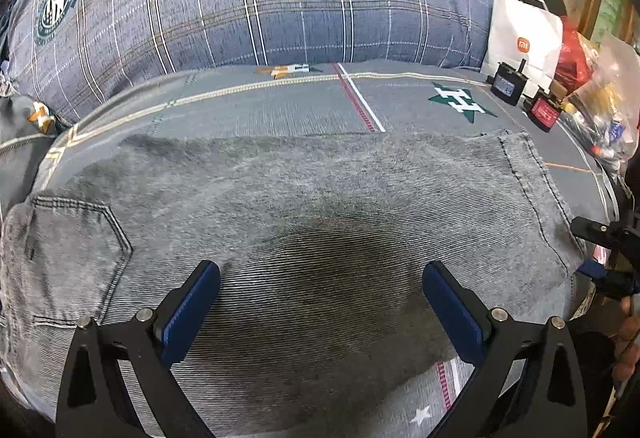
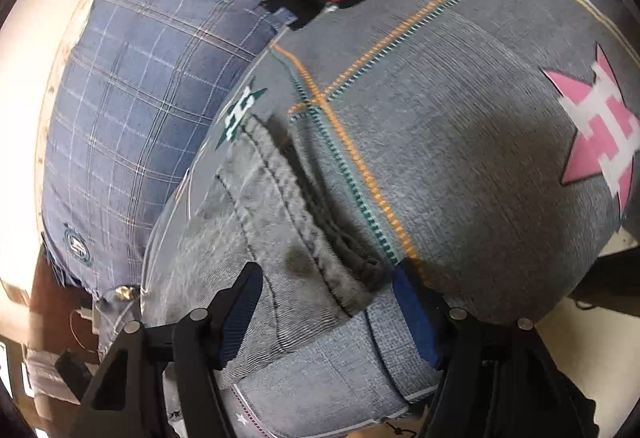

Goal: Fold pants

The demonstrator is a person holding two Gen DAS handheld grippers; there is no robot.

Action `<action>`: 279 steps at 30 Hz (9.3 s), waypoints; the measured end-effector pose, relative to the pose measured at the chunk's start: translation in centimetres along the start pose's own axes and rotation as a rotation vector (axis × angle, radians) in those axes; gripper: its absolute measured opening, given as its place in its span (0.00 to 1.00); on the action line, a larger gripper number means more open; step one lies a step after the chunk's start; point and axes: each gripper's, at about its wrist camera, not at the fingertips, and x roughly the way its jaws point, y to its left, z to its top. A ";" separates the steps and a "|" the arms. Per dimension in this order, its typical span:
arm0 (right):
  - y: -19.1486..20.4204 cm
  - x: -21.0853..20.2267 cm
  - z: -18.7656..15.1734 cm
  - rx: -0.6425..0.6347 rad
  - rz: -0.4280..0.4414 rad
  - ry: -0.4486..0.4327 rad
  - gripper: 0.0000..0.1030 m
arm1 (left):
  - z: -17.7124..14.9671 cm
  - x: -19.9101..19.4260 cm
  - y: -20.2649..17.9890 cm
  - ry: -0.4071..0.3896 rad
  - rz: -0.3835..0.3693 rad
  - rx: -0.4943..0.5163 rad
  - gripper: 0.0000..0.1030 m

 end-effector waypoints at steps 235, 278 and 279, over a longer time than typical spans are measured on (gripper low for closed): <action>22.8 7.0 -17.1 -0.610 0.249 0.255 0.74 | -7.9 -10.4 19.3 -0.118 0.217 -0.453 0.99; 19.8 3.8 -21.0 -0.571 0.040 -0.015 0.74 | -9.6 -10.5 19.5 -0.268 0.206 -0.415 0.99; 19.2 2.6 -21.5 -0.601 0.007 -0.088 0.74 | -9.2 -10.2 18.7 -0.267 0.194 -0.394 0.99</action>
